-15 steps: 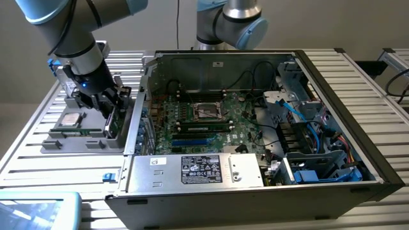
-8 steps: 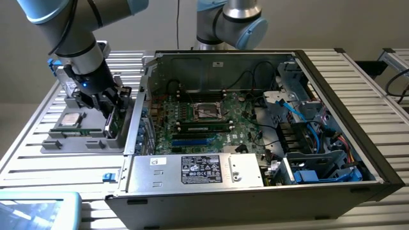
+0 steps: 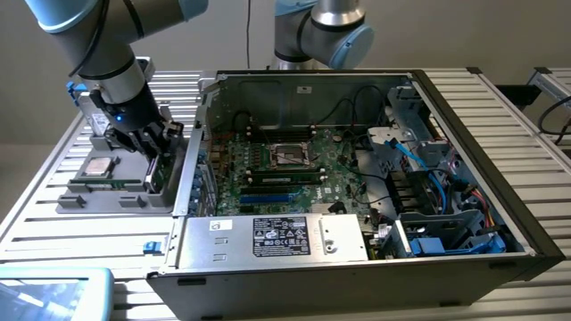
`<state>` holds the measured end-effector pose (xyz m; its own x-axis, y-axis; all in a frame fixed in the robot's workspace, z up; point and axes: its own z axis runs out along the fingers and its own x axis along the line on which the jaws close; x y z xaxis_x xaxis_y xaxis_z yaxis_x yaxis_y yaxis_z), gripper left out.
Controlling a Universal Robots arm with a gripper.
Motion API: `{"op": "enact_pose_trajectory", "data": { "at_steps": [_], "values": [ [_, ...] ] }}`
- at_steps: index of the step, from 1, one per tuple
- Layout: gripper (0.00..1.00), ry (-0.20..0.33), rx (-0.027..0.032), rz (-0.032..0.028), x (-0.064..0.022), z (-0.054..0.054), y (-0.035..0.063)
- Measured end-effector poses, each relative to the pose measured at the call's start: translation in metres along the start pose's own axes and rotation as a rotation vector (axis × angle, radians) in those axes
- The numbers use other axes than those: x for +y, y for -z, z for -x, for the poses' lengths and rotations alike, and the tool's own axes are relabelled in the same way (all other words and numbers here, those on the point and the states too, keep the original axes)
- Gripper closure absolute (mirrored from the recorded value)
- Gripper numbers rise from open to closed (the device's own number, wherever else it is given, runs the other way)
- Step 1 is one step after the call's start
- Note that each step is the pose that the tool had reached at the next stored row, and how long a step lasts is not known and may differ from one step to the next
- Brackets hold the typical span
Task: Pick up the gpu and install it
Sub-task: 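Pick up the gpu and move the gpu toward the slot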
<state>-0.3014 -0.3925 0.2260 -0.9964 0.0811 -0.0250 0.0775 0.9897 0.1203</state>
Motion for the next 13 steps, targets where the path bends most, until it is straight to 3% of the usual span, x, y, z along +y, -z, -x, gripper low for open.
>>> {"op": "enact_pose_trajectory", "data": {
  "at_steps": [4, 13],
  "values": [
    [0.72, 0.000, -0.0001, -0.0017, 0.0001, 0.000, 0.0005],
    [0.72, 0.000, -0.0004, -0.0015, 0.0048, 0.000, 0.0401]
  ]
}}
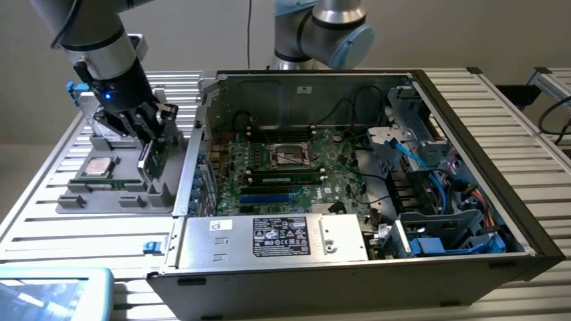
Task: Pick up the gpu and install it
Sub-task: 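Pick up the gpu and move the gpu toward the slot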
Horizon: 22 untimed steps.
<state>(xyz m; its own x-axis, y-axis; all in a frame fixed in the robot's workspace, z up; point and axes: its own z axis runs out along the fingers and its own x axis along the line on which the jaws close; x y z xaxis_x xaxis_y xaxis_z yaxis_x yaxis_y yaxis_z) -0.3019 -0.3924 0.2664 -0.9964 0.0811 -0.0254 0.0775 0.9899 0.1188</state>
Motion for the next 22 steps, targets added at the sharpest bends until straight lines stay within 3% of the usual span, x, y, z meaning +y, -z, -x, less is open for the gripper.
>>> {"op": "enact_pose_trajectory", "data": {
  "at_steps": [11, 22],
  "values": [
    [0.72, 0.000, 0.0000, 0.0000, 0.0059, 0.002, 0.0499],
    [0.72, 0.000, 0.0002, 0.0000, 0.0128, 0.021, 0.0988]
  ]
}}
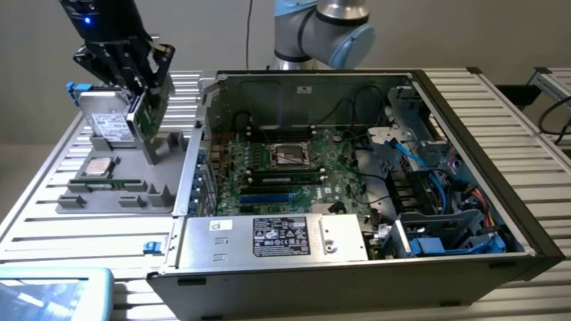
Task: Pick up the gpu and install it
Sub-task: 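Pick up the gpu and move the gpu toward the slot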
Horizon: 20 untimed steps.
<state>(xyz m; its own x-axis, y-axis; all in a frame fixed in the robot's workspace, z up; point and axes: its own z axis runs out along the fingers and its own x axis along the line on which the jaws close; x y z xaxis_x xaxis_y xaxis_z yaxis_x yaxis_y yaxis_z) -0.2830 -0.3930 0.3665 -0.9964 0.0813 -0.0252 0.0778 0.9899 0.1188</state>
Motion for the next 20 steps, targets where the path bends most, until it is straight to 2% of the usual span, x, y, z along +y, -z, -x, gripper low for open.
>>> {"op": "enact_pose_trajectory", "data": {
  "at_steps": [5, 12, 20],
  "values": [
    [0.72, 0.000, 0.0001, 0.0000, 0.0036, 0.014, 0.0222],
    [0.72, 0.000, 0.0002, 0.0008, 0.0081, 0.043, 0.0512],
    [0.72, 0.000, 0.0002, 0.0008, 0.0113, 0.080, 0.0533]
  ]
}}
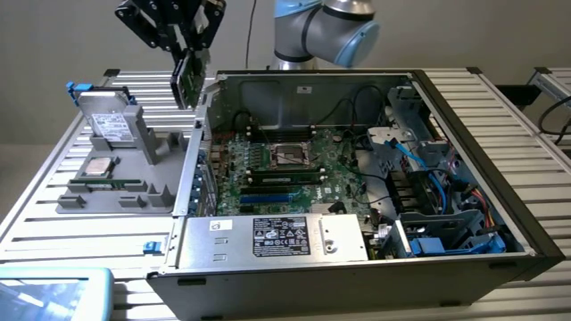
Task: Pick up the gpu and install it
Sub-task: 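Pick up the gpu and move the gpu toward the slot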
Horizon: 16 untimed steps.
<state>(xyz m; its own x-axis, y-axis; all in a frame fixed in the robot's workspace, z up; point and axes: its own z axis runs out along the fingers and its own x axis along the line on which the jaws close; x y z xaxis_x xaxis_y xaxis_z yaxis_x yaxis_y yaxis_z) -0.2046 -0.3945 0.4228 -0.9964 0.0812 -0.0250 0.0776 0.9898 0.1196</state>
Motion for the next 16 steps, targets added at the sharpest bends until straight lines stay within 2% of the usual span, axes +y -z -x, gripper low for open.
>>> {"op": "enact_pose_trajectory", "data": {
  "at_steps": [8, 16],
  "values": [
    [0.72, 0.000, 0.0000, 0.0000, 0.0028, 0.036, -0.0017],
    [0.72, 0.000, 0.0000, 0.0001, 0.0047, 0.072, -0.0087]
  ]
}}
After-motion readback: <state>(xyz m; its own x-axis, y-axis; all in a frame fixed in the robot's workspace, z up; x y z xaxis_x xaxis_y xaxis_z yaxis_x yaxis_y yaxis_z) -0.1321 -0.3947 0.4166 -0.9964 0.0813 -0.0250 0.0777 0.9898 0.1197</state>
